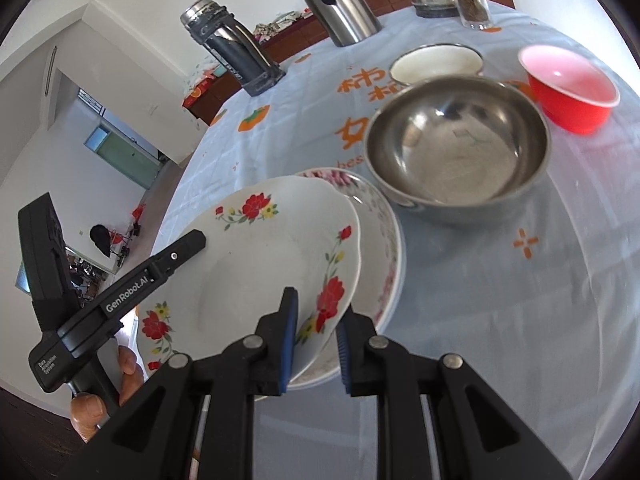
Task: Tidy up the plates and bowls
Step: 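Lower the red-flower plate onto the pink-floral plate stack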
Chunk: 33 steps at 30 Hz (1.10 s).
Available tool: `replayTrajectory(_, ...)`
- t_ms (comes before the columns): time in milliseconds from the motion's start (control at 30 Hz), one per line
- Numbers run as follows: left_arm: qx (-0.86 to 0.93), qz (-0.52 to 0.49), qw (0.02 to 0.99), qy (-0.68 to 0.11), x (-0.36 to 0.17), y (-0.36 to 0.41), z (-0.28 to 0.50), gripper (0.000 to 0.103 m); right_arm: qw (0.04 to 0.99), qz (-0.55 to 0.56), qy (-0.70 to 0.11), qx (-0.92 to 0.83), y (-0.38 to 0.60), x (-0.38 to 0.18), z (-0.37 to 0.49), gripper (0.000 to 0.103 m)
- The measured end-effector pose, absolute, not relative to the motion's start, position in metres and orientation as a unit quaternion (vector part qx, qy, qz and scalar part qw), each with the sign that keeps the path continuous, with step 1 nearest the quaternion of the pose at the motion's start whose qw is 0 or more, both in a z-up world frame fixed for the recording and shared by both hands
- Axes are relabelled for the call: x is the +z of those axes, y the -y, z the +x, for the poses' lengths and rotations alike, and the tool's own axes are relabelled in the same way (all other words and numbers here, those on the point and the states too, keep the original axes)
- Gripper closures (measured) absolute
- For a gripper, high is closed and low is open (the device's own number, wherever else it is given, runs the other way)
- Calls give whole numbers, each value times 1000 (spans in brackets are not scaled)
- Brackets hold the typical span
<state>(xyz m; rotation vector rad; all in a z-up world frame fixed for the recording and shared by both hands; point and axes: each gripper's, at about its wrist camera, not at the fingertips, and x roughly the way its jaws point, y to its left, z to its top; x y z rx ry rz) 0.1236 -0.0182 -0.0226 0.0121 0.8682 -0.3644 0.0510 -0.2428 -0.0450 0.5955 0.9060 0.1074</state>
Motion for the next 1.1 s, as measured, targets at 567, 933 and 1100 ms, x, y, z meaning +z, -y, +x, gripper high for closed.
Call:
replayTrajectory(567,-156,-12,883,-444,-53,21,122,70,879,222,-420,40,237,-49,50,85)
replayTrajectory(933,-145,13,888,-436,-55,28,119,67,900,196,-386,42,239,-55,54,86)
replayTrajectory(1100,-122,15,896,-427,-52,23,117,44,909,175,-377,45,234,-54,56,75)
